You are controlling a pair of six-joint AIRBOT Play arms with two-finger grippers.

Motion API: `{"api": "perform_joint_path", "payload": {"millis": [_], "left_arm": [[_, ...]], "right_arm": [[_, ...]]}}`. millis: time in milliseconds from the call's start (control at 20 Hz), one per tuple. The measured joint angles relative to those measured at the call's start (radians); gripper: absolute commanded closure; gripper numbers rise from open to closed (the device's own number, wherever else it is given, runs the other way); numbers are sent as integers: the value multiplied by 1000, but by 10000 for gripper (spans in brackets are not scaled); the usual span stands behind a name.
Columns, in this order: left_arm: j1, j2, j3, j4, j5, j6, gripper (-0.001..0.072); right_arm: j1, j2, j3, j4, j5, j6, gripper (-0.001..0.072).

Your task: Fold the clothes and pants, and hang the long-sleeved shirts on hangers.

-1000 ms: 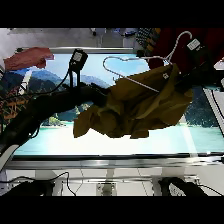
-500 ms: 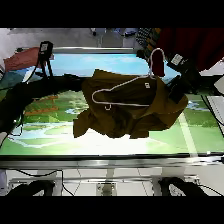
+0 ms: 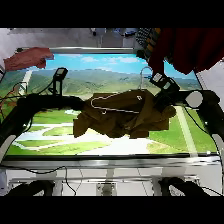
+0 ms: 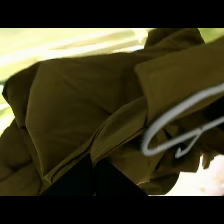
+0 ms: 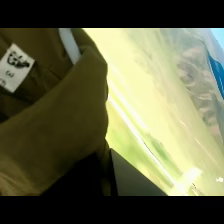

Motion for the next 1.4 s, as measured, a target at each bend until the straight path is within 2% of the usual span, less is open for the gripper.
{"api": "perform_joint_path", "payload": {"millis": [200, 400, 550, 850, 1200, 1400], "left_arm": [[-8, 14, -23, -23, -40, 0, 677], [-3, 38, -27, -43, -76, 0, 677], [5, 58, -29, -66, -98, 0, 677], [16, 93, -29, -82, -103, 0, 678], [23, 165, -29, -86, -58, 0, 678], [15, 136, -30, -81, -55, 0, 678]], "right_arm": [[-6, -2, -21, -100, -32, 51, 662], [-8, -2, -27, -179, -69, 56, 662], [-8, -2, -29, -179, -103, 58, 662], [-21, -2, -29, -177, -158, 169, 662], [-45, -2, -28, -74, -164, 255, 661], [-3, -2, -28, -204, -166, 255, 658]]}}
